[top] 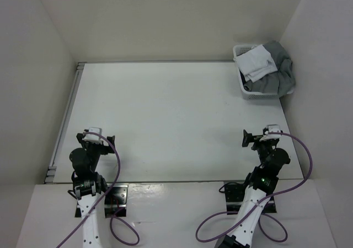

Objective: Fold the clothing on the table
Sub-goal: Grab the skirt from the pile

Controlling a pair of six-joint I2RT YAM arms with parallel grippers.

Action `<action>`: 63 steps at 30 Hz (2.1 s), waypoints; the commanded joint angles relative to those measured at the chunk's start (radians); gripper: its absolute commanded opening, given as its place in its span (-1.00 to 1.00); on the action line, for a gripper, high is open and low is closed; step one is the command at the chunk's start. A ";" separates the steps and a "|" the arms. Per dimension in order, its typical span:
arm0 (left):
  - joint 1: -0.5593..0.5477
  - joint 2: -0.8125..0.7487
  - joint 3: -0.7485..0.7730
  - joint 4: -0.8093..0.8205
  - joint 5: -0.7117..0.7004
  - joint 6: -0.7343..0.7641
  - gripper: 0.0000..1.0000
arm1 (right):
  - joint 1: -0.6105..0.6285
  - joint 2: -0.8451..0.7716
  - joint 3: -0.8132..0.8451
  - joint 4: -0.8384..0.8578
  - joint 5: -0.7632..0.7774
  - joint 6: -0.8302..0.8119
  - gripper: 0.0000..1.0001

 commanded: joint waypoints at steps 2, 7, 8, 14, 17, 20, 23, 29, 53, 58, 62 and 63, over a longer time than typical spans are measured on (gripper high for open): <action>0.000 -0.134 -0.039 0.044 0.006 -0.010 0.99 | -0.008 -0.081 -0.049 -0.002 -0.013 -0.016 0.97; 0.000 -0.134 -0.039 0.044 0.006 -0.010 0.99 | -0.008 -0.081 -0.049 -0.002 -0.013 -0.016 0.97; 0.000 -0.134 -0.039 0.044 0.006 -0.010 0.99 | -0.008 -0.081 -0.049 -0.002 -0.013 -0.016 0.97; 0.000 -0.134 -0.039 0.044 0.006 -0.010 0.99 | -0.008 -0.081 -0.049 -0.002 -0.013 -0.016 0.97; 0.000 -0.134 -0.039 0.044 0.006 -0.010 0.99 | -0.008 -0.081 -0.049 -0.002 -0.013 -0.016 0.97; 0.000 -0.134 -0.039 0.044 0.006 -0.010 0.99 | -0.008 -0.081 -0.049 -0.002 -0.013 -0.016 0.97; 0.000 -0.134 -0.039 0.044 0.006 -0.010 0.99 | -0.008 -0.081 -0.049 -0.002 -0.013 -0.016 0.97; 0.000 -0.134 -0.039 0.044 0.006 -0.010 0.99 | -0.008 -0.081 -0.049 -0.002 -0.013 -0.016 0.97; 0.000 0.604 1.092 -0.337 -0.209 -0.075 0.99 | 0.004 0.595 0.798 -0.184 0.077 0.086 0.97; 0.000 0.895 1.353 -0.559 -0.066 0.001 0.99 | 0.067 0.980 1.205 -0.499 0.085 0.021 0.97; 0.000 0.884 1.247 -0.431 -0.057 -0.156 0.99 | 0.323 1.115 1.250 -0.508 0.458 0.057 0.97; 0.000 0.883 1.233 -0.417 -0.031 -0.156 0.99 | 0.374 1.183 1.271 -0.517 0.502 0.057 0.97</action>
